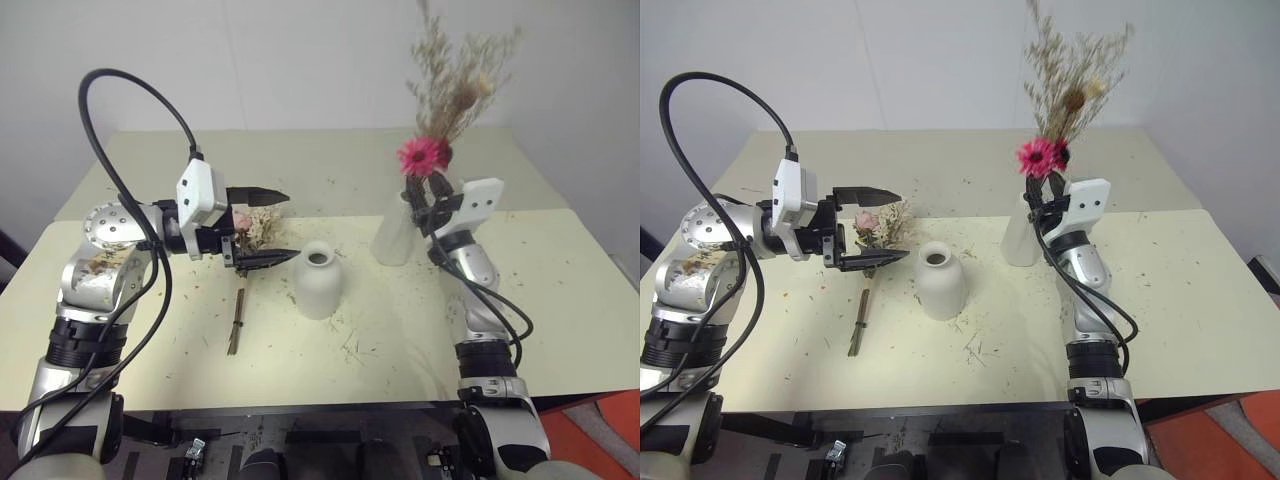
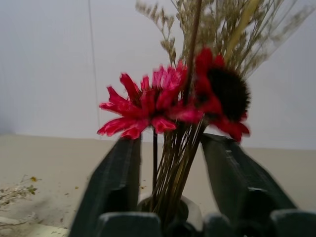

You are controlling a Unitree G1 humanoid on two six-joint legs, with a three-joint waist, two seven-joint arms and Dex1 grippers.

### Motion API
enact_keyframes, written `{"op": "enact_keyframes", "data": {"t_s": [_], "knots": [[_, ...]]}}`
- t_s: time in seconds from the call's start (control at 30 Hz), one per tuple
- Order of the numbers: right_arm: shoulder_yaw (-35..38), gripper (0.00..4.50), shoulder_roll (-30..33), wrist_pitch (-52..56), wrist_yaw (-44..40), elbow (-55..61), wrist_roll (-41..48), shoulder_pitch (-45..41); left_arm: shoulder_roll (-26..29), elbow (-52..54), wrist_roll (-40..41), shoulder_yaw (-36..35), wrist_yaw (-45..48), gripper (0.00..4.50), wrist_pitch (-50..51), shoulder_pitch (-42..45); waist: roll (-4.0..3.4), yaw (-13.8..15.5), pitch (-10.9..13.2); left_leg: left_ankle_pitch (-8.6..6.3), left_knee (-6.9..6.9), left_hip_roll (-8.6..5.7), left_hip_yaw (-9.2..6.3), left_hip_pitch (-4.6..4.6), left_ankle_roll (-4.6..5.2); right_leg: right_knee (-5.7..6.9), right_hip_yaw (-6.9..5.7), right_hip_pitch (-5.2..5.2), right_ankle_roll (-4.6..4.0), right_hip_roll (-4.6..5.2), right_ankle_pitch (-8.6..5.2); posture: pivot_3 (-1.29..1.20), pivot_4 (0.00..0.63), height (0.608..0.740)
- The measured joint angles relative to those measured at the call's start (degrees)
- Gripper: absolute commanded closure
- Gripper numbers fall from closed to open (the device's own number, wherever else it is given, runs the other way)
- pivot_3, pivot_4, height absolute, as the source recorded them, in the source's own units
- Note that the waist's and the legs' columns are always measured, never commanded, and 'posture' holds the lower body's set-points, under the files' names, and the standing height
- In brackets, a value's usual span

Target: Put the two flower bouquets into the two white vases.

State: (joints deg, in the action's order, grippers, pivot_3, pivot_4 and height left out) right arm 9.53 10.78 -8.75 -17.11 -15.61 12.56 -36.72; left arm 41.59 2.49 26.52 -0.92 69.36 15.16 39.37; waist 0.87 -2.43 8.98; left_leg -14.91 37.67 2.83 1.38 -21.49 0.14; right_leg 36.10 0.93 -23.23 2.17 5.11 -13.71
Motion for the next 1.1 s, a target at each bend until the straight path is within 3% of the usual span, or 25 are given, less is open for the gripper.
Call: {"op": "enact_keyframes", "data": {"t_s": [0.13, 0.4, 0.57, 0.87, 0.97, 1.1], "knots": [[-0.7, 0.05, 3.8, 1.1, -4.8, 7.4, 0.9, 6.4, 1.8, 0.0, -0.2, -0.6, 0.1, 0.0, 0.0, -0.4, 0.0, 0.3, 0.0, -0.01, -0.03, -0.01, -0.03, -0.03, 0.01, -0.06, -0.01, 0.01, 0.01, 0.02, 0.0, 0.0, 0.15, 0.74], [-1.9, 0.05, 9.8, 6.4, -9.3, 20.4, 2.3, 17.9, 4.0, 0.7, 1.1, -5.1, -0.4, 0.0, 0.2, -4.9, 0.0, 0.0, 0.0, -0.01, -0.06, 0.03, -0.02, 0.12, 0.0, -0.13, 0.05, 0.03, 0.0, -0.05, -0.02, 0.0, 0.15, 0.74], [0.2, 0.05, 14.7, 18.0, -10.0, 30.2, 8.2, 22.8, 6.6, 4.1, 0.7, -10.7, -6.9, 0.0, 3.6, -12.6, 0.01, 0.2, 0.0, -0.01, -0.04, 0.02, -0.01, 0.12, 0.0, -0.18, 0.07, 0.05, 0.0, 0.0, -0.02, 0.0, 0.15, 0.74], [5.8, 0.05, 32.9, 42.4, -15.0, 44.4, 22.2, 20.9, 9.9, 14.9, -1.8, -14.1, -28.1, 0.0, 29.7, -17.6, 0.04, 1.5, 0.0, -0.01, -0.07, 0.0, -0.02, 0.21, 0.0, -0.22, 0.05, 0.1, 0.01, -0.02, -0.02, 0.0, 0.15, 0.74], [7.2, 0.05, 39.9, 44.4, -21.4, 47.7, 26.6, 19.2, 9.3, 14.6, -1.7, -9.7, -31.9, 0.0, 40.9, -13.8, 0.08, 2.0, 0.0, -0.02, -0.09, -0.02, -0.1, 0.2, 0.0, -0.29, -0.04, 0.16, 0.03, -0.02, -0.03, 0.0, 0.15, 0.74], [7.2, 0.05, 44.6, 45.5, -26.7, 50.0, 29.0, 18.9, 3.6, 12.9, -2.2, -0.8, -37.7, 0.0, 54.8, -4.8, 0.38, 2.7, 0.0, -0.02, -0.04, -0.06, -0.13, 0.18, 0.0, -0.34, -0.05, 0.23, 0.02, -0.01, -0.03, 0.0, 0.15, 0.74]]}}
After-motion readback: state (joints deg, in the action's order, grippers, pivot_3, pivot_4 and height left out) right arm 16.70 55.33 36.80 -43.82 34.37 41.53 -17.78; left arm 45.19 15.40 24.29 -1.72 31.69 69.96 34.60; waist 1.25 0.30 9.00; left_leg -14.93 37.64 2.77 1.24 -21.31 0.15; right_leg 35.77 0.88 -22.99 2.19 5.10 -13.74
